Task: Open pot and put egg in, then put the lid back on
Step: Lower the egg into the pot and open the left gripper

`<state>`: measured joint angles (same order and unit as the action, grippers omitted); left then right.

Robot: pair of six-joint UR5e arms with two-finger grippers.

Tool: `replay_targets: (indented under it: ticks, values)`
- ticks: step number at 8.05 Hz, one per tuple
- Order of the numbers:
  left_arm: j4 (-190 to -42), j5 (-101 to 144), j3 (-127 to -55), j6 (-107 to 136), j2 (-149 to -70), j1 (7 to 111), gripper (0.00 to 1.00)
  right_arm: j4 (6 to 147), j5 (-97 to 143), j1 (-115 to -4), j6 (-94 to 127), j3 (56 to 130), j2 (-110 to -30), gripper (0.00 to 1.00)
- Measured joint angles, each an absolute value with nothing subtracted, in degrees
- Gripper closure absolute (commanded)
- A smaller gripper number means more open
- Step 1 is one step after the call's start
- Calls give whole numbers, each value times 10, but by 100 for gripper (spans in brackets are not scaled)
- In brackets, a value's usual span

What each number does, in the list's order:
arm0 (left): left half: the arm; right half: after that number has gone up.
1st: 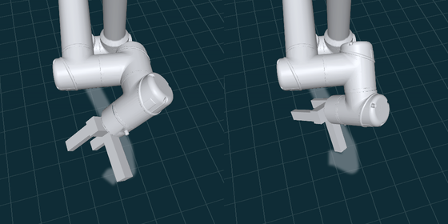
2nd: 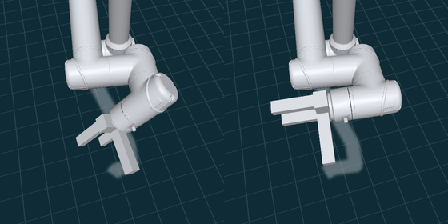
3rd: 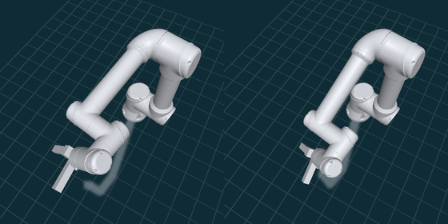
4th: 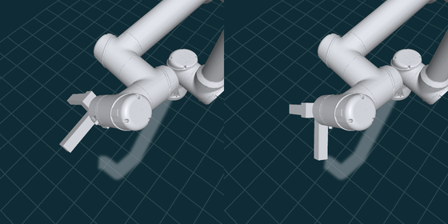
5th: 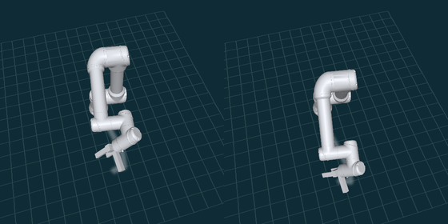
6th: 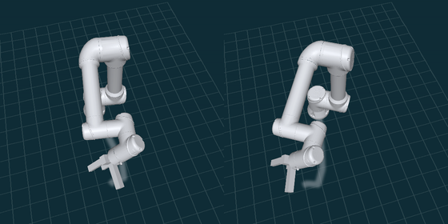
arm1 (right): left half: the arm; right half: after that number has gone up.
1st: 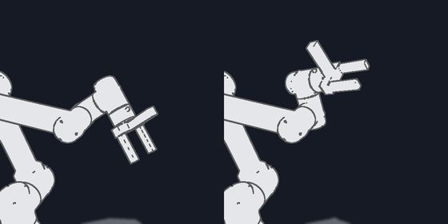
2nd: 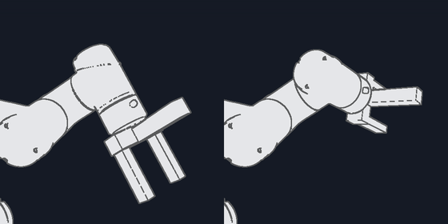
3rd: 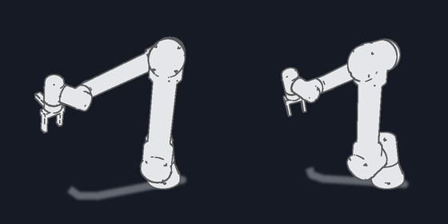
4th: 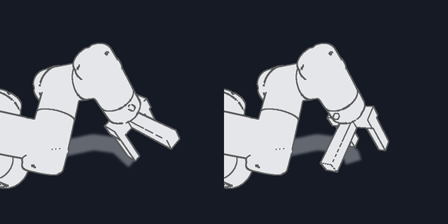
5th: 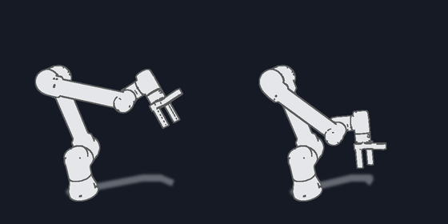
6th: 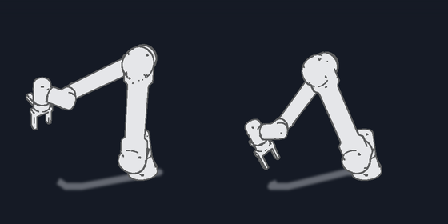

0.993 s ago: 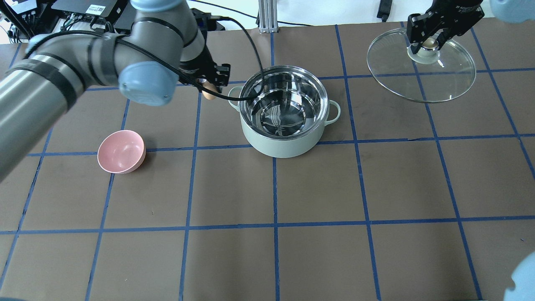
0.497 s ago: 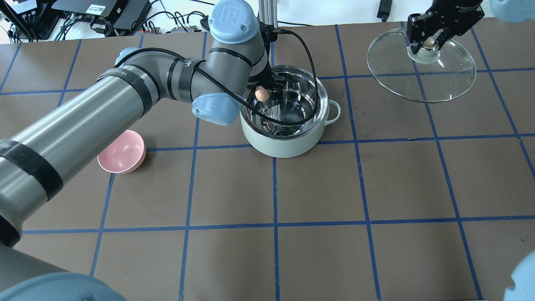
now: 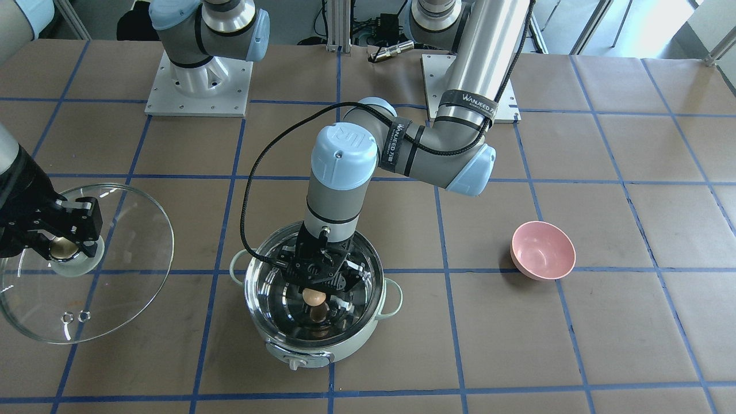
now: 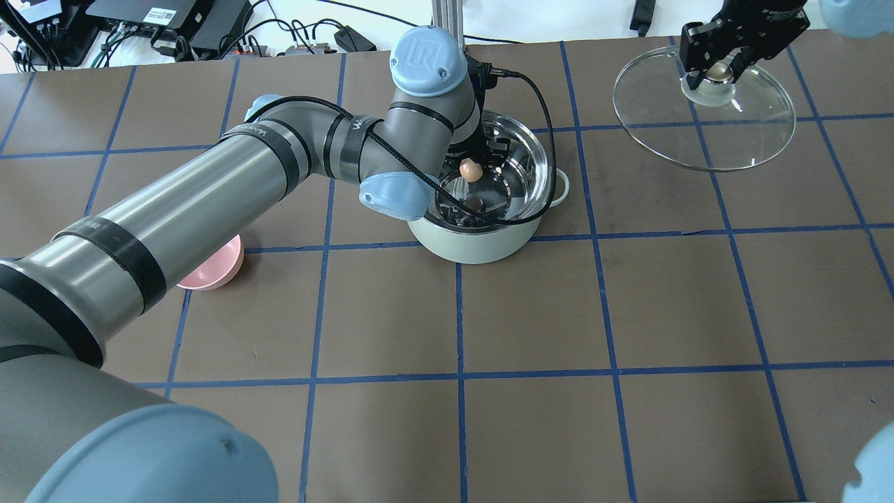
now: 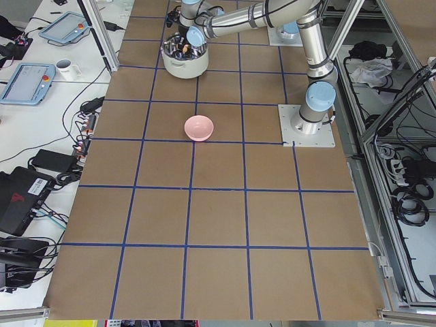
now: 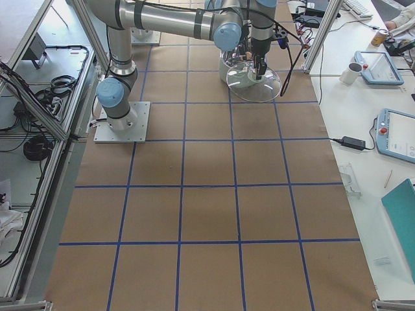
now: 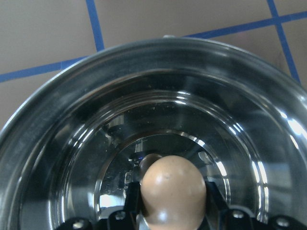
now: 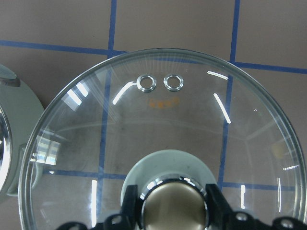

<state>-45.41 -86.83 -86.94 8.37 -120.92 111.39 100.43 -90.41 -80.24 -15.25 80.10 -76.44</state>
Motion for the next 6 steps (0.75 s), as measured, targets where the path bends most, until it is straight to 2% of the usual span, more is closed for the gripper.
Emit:
replay_targets:
  ticks: [2, 5, 6]
  values:
    - [-471, -867, -871, 86, -1218, 1114, 81, 1004, -904, -803, -152, 801, -765, 100]
    - [-488, -869, -873, 89, -1231, 1114, 81, 1004, -904, -803, -152, 801, -765, 100]
    - [-493, -869, -874, 90, -1233, 1114, 77, 1004, -904, -803, -151, 801, -766, 100]
